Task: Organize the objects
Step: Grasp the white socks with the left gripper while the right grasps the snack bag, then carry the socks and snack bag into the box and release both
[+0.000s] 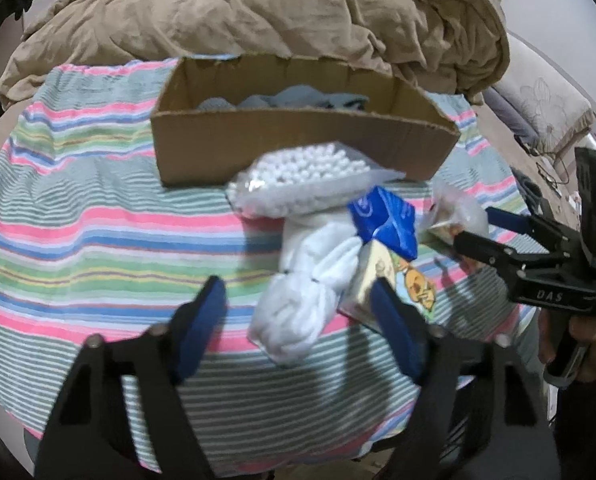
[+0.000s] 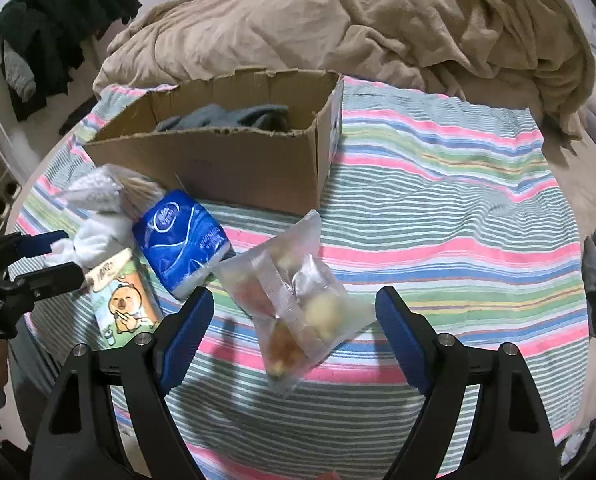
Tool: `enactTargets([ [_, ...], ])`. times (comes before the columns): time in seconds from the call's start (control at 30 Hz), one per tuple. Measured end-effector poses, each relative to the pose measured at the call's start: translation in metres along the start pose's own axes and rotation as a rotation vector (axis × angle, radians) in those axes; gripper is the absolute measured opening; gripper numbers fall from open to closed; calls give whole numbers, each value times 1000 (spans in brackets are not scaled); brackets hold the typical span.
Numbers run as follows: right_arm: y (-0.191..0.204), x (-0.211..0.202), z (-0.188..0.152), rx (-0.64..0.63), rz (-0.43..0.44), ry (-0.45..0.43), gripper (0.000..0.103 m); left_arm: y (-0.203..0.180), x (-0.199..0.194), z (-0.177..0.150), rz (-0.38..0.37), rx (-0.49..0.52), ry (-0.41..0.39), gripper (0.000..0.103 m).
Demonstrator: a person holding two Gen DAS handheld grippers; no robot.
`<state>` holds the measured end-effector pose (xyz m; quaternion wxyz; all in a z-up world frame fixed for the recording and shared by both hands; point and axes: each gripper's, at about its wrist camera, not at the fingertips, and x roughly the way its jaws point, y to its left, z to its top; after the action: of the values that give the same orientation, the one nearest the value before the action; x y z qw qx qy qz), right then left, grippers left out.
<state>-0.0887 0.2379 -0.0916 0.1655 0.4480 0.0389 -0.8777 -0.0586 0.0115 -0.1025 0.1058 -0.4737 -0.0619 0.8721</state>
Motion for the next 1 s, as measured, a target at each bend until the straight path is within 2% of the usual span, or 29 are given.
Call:
enactTargets([
  [0.3, -9, 12, -1, 20, -14, 8, 85, 0, 4, 1, -19, 6, -10, 46],
  [0.33, -8, 11, -1, 15, -17, 3, 83, 1, 3, 1, -19, 6, -12, 44],
  [0.4, -9, 11, -1, 16, -24, -5, 72, 0, 2, 1, -24, 7, -15, 40],
  [0.43, -11, 11, -2, 19, -17, -6, 70, 0, 1, 0, -28, 5, -16, 38],
  [0.47, -12, 11, -1, 22, -12, -7, 67, 0, 0, 0, -30, 4, -18, 37],
  [0.5, -13, 10, -1, 26, -9, -9, 59, 0, -2, 0, -31, 3, -21, 37],
  [1.0, -10, -16, 0, 30, 16, -51, 54, 0, -40, -2, -38, 12, -82, 35],
])
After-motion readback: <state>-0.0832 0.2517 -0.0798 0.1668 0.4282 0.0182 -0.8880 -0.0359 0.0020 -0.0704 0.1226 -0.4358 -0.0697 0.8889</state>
